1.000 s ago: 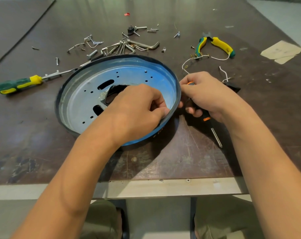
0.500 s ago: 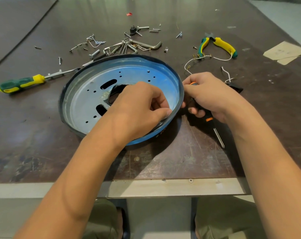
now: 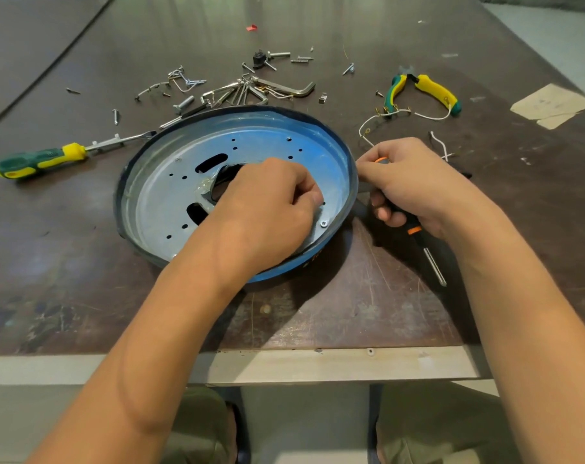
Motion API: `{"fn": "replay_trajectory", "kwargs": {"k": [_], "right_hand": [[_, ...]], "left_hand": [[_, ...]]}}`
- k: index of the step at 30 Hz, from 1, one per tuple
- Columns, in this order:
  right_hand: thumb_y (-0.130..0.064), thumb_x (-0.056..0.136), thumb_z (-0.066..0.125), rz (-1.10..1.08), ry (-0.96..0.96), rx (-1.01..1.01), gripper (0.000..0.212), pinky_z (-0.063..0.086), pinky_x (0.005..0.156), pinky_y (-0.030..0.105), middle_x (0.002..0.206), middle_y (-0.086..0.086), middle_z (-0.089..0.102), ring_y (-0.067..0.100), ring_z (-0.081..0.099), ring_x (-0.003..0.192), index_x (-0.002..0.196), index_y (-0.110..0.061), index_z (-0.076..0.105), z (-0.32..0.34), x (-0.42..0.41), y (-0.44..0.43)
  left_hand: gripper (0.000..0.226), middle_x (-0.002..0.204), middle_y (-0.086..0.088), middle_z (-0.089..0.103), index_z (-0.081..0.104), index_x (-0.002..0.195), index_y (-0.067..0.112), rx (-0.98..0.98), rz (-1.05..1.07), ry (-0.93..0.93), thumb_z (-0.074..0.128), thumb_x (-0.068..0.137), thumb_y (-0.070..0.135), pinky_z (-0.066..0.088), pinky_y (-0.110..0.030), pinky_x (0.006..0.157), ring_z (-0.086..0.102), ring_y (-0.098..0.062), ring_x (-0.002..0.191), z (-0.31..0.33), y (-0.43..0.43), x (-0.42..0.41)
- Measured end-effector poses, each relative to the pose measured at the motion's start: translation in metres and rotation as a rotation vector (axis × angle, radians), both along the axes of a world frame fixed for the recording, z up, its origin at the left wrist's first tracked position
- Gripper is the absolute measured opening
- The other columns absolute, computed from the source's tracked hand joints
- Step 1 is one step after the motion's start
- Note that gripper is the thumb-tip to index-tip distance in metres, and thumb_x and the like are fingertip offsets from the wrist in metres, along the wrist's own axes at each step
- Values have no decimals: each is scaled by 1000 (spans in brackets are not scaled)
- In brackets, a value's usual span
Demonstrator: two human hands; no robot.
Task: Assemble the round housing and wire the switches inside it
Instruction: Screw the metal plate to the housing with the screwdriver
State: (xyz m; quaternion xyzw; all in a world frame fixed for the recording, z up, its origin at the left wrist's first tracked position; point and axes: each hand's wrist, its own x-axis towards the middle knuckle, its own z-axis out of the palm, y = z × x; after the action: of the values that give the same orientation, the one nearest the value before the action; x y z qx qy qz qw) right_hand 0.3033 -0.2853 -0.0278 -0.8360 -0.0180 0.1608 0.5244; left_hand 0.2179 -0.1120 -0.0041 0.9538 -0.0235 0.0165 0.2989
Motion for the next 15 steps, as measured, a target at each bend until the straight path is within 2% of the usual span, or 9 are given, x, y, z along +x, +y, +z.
{"fn": "replay_trajectory", "kwargs": {"k": [2, 6, 8, 12, 15], "right_hand": [[-25, 99, 60, -87, -98, 133, 13, 29, 35, 17, 44, -3, 45, 13, 44, 35, 91, -16, 56, 11, -2, 0], [-18, 100, 51, -188, -237, 868, 15, 25, 39, 17, 52, -5, 40, 11, 38, 40, 85, -16, 48, 54, -14, -1], [-17, 101, 46, -141, -283, 1074, 14, 29, 42, 21, 58, -3, 42, 12, 43, 46, 88, -13, 46, 67, -22, 4], [-8, 100, 40, -61, -278, 1273, 9, 39, 56, 30, 72, 7, 45, 21, 47, 61, 91, -10, 41, 66, -33, 20], [1, 95, 35, -39, -322, 1173, 13, 35, 58, 32, 73, 9, 43, 21, 42, 63, 101, -10, 38, 61, -35, 27]], "left_hand": [[13, 78, 14, 64, 68, 87, 28, -15, -9, -20, 58, 96, 28, 36, -9, 57, 57, 5, 72, 0, 1, -2], [14, 78, 17, 57, 74, 88, 30, 46, -57, -42, 62, 90, 24, 33, 1, 60, 52, 5, 70, 4, 1, -6], [22, 83, 15, 64, 76, 91, 30, 56, -61, -42, 59, 88, 16, 35, 0, 58, 55, 3, 73, 5, 2, -7], [32, 98, 8, 72, 77, 100, 30, 116, -102, -30, 56, 86, 10, 35, -7, 63, 59, -6, 81, 8, 3, -9], [32, 100, 9, 72, 77, 103, 28, 102, -121, -17, 58, 87, 8, 34, 1, 61, 56, -2, 80, 10, 10, -11]]}}
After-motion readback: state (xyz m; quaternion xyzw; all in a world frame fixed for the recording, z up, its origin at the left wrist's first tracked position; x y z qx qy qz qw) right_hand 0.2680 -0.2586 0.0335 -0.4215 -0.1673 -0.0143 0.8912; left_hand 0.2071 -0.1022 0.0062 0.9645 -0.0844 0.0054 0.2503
